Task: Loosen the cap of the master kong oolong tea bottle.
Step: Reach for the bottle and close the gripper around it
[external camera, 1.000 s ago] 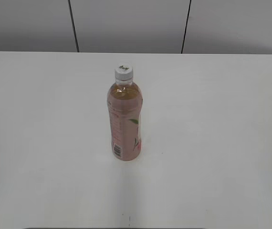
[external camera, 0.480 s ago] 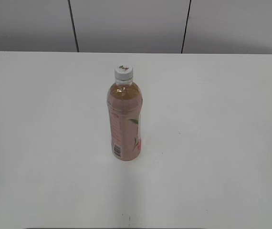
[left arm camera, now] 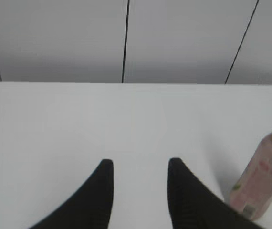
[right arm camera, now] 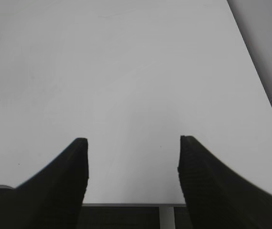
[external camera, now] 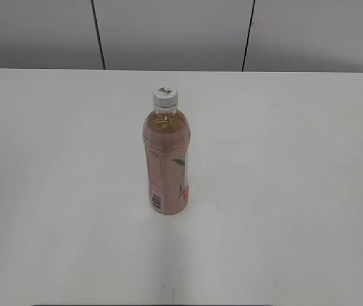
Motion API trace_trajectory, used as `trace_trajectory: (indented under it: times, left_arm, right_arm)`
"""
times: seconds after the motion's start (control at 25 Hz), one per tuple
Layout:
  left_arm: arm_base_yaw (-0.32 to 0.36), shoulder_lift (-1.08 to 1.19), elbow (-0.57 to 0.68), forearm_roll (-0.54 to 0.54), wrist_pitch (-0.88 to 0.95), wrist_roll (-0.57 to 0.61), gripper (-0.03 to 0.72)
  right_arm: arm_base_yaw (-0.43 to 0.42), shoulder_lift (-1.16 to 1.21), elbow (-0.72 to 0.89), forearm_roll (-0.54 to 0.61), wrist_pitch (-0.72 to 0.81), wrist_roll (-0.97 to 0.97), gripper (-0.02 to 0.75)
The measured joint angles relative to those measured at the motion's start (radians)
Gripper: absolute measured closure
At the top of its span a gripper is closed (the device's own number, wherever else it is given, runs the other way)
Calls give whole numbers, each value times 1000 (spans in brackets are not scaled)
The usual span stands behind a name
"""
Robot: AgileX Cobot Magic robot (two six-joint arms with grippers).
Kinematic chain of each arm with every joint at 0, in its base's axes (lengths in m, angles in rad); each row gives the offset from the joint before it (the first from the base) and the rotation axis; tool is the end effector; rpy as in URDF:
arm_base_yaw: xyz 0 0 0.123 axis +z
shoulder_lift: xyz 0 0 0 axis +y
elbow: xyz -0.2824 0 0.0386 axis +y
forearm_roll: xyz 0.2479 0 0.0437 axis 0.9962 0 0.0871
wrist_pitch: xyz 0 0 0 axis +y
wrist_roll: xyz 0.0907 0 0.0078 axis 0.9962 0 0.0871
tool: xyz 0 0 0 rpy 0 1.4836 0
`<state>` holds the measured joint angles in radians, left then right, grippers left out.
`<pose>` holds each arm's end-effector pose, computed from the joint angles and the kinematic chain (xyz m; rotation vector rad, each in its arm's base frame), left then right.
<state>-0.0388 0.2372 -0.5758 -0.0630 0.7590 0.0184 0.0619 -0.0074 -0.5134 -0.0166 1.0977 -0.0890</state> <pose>0.0396 -0.0055 0.3207 0.0403 1.9032 -0.0861 -0.0090 -0.0019 0.2778 -0.1540 2.0548 -0.0367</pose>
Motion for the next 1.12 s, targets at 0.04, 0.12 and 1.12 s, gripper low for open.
trace_trajectory:
  times: [0.04,0.12,1.12]
  left_arm:
    - [0,29,0,-23,-60,0,444]
    - [0,97,2,-60,-154,1,444]
    - [-201,492,350,-52,-951,157,444]
  right_arm:
    - [0,0,0,0,0,0,280]
    - [0,0,0,0,0,0,280]
    - [0,0,0,0,0,0,280]
